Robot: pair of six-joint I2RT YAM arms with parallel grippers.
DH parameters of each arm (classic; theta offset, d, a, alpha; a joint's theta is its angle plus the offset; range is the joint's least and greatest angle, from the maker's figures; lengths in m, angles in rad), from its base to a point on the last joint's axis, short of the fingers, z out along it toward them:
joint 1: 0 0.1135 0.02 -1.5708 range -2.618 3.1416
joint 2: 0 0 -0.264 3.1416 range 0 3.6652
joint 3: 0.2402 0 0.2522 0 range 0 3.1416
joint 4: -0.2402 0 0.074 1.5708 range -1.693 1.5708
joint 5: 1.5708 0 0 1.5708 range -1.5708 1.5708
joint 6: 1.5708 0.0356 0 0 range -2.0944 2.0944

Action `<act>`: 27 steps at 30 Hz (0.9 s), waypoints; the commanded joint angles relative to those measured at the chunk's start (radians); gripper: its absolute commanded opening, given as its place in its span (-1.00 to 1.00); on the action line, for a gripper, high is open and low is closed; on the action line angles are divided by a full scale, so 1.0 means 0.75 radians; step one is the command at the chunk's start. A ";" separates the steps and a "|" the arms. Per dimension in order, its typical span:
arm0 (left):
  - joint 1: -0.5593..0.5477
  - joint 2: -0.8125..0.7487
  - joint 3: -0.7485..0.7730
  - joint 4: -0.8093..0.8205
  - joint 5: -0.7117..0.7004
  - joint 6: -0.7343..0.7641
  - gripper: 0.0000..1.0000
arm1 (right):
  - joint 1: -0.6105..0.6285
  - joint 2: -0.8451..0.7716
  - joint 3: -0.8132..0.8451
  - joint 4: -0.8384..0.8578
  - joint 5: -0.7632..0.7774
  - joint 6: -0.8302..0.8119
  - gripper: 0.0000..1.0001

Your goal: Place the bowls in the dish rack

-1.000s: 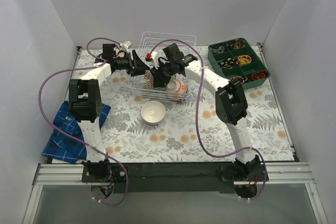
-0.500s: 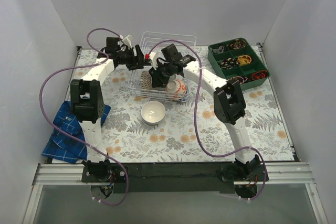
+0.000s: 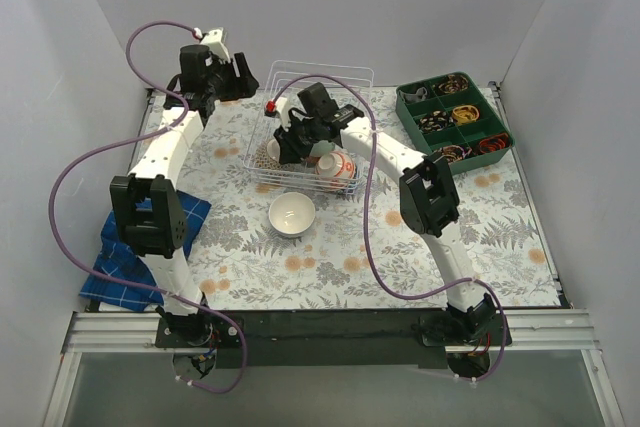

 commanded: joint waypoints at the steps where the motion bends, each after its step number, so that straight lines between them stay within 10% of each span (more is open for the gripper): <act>1: 0.002 0.049 0.027 -0.104 -0.200 0.108 0.22 | -0.007 -0.026 0.091 0.023 -0.006 0.003 -0.29; 12: 0.012 0.144 0.027 -0.239 -0.226 0.088 0.11 | -0.021 0.006 0.140 0.090 0.125 -0.036 -0.23; 27: 0.014 0.074 -0.069 -0.264 -0.267 0.160 0.13 | -0.040 -0.084 -0.103 0.311 0.021 -0.239 0.62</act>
